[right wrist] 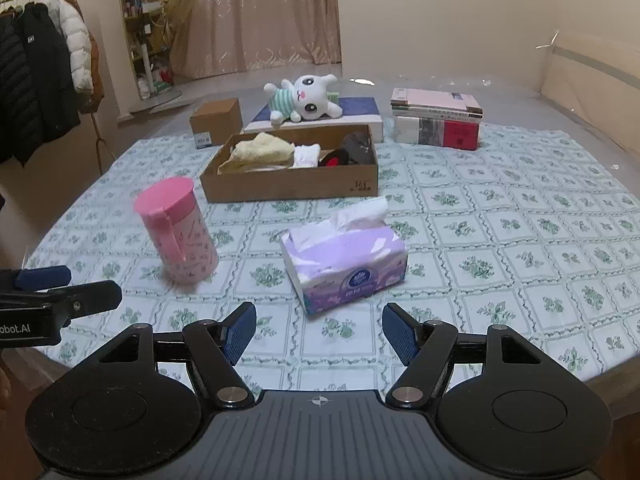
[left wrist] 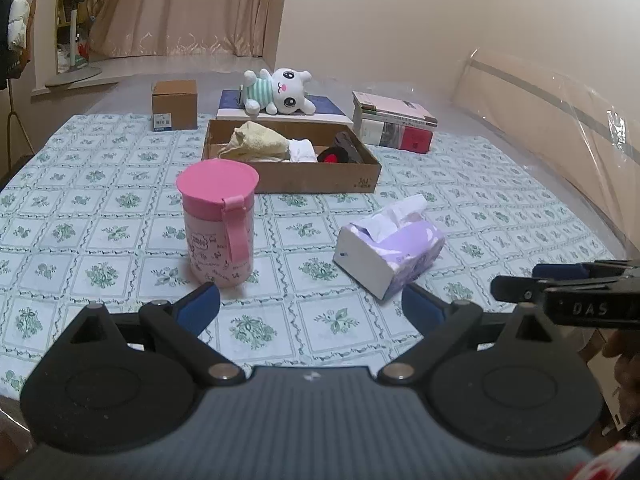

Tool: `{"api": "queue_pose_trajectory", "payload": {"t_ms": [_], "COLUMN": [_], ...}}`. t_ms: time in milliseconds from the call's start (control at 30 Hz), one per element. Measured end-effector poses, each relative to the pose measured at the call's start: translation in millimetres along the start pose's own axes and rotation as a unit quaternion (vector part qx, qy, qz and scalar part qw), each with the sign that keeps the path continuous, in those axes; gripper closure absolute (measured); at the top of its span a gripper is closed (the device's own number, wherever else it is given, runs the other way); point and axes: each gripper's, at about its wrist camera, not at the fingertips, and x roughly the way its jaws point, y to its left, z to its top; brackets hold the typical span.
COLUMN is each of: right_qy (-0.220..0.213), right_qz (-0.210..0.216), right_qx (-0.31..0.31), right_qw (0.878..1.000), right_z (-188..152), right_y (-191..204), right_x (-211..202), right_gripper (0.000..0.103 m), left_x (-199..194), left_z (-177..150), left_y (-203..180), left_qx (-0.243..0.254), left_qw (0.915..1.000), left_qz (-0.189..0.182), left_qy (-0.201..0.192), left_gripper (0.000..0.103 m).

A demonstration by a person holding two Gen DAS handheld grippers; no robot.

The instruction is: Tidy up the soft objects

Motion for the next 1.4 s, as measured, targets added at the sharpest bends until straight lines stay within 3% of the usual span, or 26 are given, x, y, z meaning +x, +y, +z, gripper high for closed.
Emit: {"api": "queue_pose_trajectory", "payload": {"t_ms": [267,833,1400], "right_qy": [0.011,0.018,0.024], "right_qz": [0.007,0.011,0.012], "right_qx": [-0.007,-0.012,-0.012], "right_qw": [1.0,1.0,1.0], "right_z": [-6.3,-14.0,-18.3], "right_y": [8.1,14.8,15.0], "right_x": [3.2,3.3,6.9], "right_gripper": [0.033,0.033,0.033], "left_x": [4.5,14.4,16.0], "left_z": [-6.8,-18.3,-20.7], "left_y": [-6.6,-3.8,-3.8], "left_qx": [0.003,-0.003,-0.006], "left_qw": [0.9999,0.9984,0.9983], "left_qz": [0.004,0.05,0.048], "left_qy": [0.012,0.028,0.032], "left_gripper": [0.006,0.006,0.005]}}
